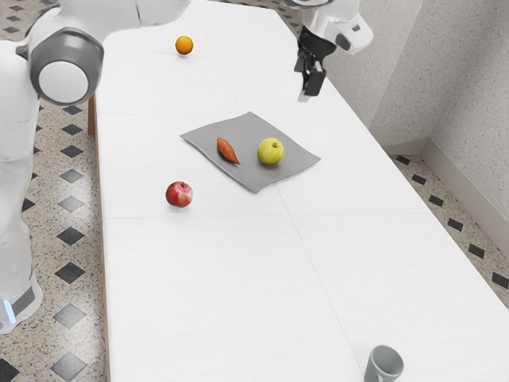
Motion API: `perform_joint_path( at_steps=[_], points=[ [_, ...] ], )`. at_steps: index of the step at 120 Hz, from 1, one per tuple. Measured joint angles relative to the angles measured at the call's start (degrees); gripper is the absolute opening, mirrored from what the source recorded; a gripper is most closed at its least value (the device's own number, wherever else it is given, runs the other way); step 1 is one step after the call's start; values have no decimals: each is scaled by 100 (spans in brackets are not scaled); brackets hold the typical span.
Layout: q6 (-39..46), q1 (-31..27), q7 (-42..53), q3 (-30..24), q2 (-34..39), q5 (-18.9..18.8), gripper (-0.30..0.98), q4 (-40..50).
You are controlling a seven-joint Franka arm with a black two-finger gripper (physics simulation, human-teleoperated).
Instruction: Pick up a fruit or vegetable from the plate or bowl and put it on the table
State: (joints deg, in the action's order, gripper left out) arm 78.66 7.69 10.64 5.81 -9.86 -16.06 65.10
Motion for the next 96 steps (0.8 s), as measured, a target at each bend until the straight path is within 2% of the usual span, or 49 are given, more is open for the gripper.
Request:
perform_joint_path(
  at_steps=[14,44,50,56,62,66,73,79,86,96],
  points=[
    [-15,-41,103,-12,-104,35,69,189],
    [-66,-3,143,-45,-119,410,69,291],
    [-46,3,100,-43,-82,481,69,491],
    [181,-93,62,-59,306,534,68,1301],
    [495,-500,45,-215,755,631,68,2202],
    [683,-1028,60,-518,928,696,69,2547],
    [992,-2258,164,-1321,956,828,69,2804],
    [1264,-2953,291,-1690,740,912,69,2814],
    [1510,-3393,409,-1847,575,929,69,2722],
    [1756,-3549,543,-2015,105,936,69,2184]
  ],
)
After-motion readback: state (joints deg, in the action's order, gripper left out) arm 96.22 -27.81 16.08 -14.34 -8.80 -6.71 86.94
